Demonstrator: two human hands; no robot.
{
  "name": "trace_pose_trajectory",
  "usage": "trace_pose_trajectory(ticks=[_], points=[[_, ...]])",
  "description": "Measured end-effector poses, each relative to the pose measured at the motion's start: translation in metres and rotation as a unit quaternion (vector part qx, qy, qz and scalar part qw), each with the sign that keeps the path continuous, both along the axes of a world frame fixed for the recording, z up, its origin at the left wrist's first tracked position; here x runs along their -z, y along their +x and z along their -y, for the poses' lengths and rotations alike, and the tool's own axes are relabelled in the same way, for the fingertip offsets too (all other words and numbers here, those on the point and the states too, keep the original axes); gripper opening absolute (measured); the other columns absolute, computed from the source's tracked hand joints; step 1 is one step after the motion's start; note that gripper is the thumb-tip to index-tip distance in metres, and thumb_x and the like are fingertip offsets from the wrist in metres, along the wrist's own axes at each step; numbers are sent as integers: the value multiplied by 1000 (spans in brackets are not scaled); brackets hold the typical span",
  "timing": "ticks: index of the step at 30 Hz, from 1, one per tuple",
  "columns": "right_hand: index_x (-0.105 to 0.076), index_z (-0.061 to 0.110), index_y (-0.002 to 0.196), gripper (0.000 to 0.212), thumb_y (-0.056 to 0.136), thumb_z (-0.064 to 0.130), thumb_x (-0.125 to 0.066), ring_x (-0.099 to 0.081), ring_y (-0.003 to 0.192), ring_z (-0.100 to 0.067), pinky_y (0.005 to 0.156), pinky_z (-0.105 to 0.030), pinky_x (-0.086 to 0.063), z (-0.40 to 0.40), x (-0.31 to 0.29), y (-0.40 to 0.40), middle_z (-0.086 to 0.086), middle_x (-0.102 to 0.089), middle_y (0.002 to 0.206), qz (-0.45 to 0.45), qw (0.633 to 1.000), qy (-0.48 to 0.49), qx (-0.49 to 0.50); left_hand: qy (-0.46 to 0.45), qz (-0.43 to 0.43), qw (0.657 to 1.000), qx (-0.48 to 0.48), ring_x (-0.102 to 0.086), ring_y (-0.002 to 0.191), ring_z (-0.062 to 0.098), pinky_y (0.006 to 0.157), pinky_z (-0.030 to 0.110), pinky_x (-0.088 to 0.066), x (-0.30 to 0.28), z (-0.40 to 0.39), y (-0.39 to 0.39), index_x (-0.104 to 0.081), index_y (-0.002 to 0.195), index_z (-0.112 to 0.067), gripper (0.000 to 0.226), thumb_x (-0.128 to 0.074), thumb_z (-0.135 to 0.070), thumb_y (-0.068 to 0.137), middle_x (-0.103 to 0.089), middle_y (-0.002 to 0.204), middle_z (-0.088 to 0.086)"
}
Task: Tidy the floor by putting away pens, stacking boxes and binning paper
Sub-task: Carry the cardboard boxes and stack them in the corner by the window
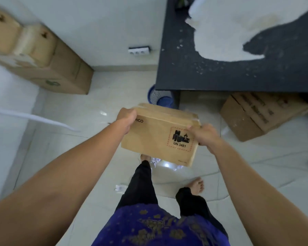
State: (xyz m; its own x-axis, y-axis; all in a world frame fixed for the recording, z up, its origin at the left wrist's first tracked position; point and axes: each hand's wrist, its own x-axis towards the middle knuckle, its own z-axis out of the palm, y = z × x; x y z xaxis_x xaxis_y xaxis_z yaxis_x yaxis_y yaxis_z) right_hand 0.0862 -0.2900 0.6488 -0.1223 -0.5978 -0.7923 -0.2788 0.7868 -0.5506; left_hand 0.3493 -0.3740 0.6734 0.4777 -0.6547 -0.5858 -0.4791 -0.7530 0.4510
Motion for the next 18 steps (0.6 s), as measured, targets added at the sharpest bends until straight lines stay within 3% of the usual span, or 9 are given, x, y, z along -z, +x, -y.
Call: trace_pose_trajectory(ticks=[2, 5, 10, 14, 16, 18], points=[[-66, 8, 110, 44, 95, 48, -65, -67, 98, -27, 85, -43, -60, 11, -18, 23, -9, -71, 107, -13, 999, -11, -45, -10, 7, 1000, -23, -60, 98, 32, 75, 33, -49, -24, -2, 28, -62, 114, -3, 31, -47, -17, 91, -64, 111, 13], [-64, 10, 108, 39, 97, 47, -61, -66, 95, -25, 77, -38, -59, 32, -49, 58, -8, -71, 107, -7, 993, -38, -115, -39, 7, 998, -53, -57, 96, 32, 64, 30, -42, -66, -3, 72, -59, 115, -3, 29, -47, -15, 91, -62, 112, 14], [-63, 11, 113, 39, 99, 48, -58, -68, 99, -26, 88, -45, -60, 64, -100, 112, -5, -73, 106, 1, 975, -89, -205, -104, 7, 989, -104, -59, 110, 36, 78, 37, -49, -134, -13, 129, -56, 127, -2, 45, -51, -17, 85, -61, 124, 15], [-67, 15, 97, 33, 99, 47, -59, -73, 93, -27, 89, -47, -60, 92, -153, 151, -4, -77, 99, -4, 954, -160, -254, -174, -10, 975, -137, -60, 102, 30, 74, 34, -48, -184, -22, 169, -60, 118, -5, 34, -48, -14, 88, -63, 113, 13], [-69, 15, 100, 33, 99, 47, -58, -72, 95, -27, 90, -47, -59, 108, -176, 166, -4, -77, 100, -9, 940, -203, -273, -199, -16, 968, -153, -61, 102, 30, 80, 38, -52, -204, -23, 188, -60, 116, -10, 36, -48, -20, 83, -64, 113, 12], [-69, 15, 102, 33, 99, 46, -59, -73, 93, -26, 88, -47, -60, 123, -203, 182, -2, -77, 98, -9, 927, -244, -285, -237, -32, 955, -174, -61, 101, 29, 74, 37, -50, -227, -22, 205, -57, 119, -11, 39, -49, -21, 82, -63, 115, 11]])
